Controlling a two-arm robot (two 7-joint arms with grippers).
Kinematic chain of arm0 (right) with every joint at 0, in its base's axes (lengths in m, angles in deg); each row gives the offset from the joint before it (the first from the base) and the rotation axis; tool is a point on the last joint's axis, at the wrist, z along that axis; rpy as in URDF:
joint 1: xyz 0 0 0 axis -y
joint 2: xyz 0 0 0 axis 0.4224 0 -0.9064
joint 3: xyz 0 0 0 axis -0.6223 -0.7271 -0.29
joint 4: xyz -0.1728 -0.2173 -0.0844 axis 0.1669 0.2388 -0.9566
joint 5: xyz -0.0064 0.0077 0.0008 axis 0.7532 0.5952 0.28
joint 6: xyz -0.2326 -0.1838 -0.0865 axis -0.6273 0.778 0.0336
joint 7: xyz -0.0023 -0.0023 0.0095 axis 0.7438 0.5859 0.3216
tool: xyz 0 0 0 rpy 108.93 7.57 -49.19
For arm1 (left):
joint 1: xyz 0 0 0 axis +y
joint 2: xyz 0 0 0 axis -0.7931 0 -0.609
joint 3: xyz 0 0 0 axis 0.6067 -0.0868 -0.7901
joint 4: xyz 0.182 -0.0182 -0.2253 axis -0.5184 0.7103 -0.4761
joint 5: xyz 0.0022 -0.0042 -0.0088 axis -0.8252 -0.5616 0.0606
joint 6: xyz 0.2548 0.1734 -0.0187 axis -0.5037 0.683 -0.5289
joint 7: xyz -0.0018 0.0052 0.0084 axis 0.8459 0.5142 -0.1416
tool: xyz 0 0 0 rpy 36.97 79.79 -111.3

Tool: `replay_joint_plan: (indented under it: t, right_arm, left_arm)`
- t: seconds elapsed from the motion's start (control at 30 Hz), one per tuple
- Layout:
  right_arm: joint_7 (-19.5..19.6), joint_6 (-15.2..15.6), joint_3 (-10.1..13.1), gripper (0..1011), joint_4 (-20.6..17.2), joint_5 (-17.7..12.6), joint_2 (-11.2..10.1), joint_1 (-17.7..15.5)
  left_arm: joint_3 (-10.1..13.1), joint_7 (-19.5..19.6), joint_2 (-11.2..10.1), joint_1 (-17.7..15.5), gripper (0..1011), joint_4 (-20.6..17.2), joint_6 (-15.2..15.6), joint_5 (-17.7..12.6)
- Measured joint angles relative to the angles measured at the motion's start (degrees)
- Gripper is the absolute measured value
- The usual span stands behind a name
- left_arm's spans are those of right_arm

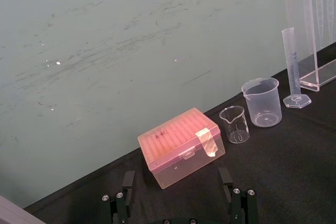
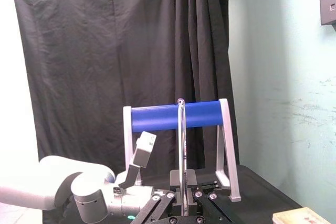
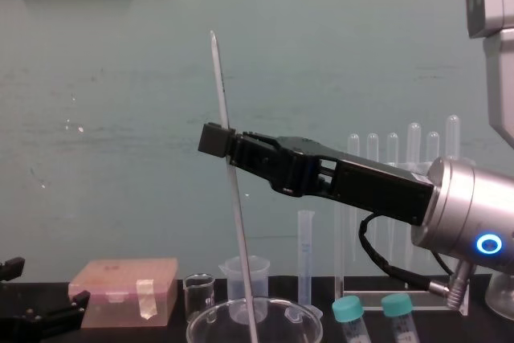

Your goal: Hold the thermometer with one hand and immerse one end into the beaker, then reinsert it into the test tube rack.

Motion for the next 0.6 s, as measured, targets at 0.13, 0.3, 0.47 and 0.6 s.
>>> replay_joint_plan:
  t: [0.13,0.3,0.47,0.6]
  right_arm:
    - [0.0,0.0,0.0,56,0.0,0.0,0.0,0.0]
    - [0.0,0.1,0.0,56,0.1,-0.2,0.1,0.3]
    - [-0.7,0.6,0.7,56,-0.1,-1.2,0.2,1.5]
    - [-1.4,2.0,1.6,56,-1.1,-3.1,0.2,3.2]
  left_arm:
    - [0.0,0.0,0.0,0.0,1008,0.0,0.0,0.0]
    - [0.0,0.0,0.0,0.0,1008,0.0,0.0,0.0]
    - [0.0,0.0,0.0,0.0,1008,0.0,0.0,0.0]
    - [0.0,0.0,0.0,0.0,1008,0.0,0.0,0.0]
